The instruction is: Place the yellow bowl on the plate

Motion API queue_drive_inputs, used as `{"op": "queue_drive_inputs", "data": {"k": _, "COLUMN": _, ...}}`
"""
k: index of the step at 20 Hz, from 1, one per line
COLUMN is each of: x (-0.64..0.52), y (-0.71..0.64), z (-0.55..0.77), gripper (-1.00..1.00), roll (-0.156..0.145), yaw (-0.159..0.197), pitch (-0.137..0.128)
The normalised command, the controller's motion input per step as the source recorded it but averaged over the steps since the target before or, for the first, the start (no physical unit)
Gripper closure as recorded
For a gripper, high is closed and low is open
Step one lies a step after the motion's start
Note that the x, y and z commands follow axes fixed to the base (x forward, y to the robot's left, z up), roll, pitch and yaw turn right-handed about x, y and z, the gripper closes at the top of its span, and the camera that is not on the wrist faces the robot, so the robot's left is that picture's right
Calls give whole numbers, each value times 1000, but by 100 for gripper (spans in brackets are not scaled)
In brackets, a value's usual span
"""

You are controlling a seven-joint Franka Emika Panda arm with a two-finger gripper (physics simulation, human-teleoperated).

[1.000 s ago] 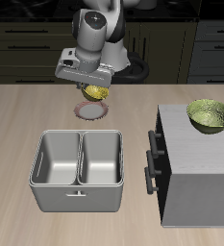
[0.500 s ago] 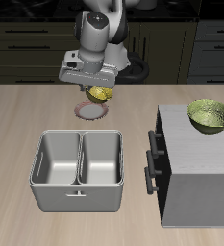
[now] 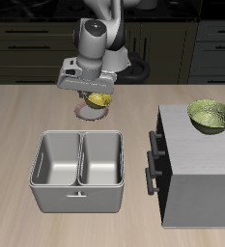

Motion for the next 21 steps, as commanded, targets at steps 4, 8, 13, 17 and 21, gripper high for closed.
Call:
{"op": "queue_drive_inputs", "data": {"k": 4, "x": 69, "y": 104, "z": -118, "gripper": 100, "roll": 41, "yaw": 15, "pitch": 26}}
{"op": "queue_drive_inputs", "data": {"k": 8, "x": 55, "y": 128, "z": -106, "gripper": -100, "roll": 54, "yaw": 51, "pitch": 39}}
{"op": "queue_drive_inputs", "data": {"k": 13, "x": -23, "y": 34, "z": -46, "gripper": -100, "roll": 2, "yaw": 12, "pitch": 32}}
{"op": "queue_drive_inputs", "data": {"k": 17, "x": -60, "y": 59, "z": 50, "gripper": -100, "roll": 13, "yaw": 2, "pitch": 6}}
{"op": "queue_drive_inputs", "data": {"k": 21, "x": -25, "y": 22, "z": 48, "gripper": -100, "roll": 2, "yaw": 5, "pitch": -15}}
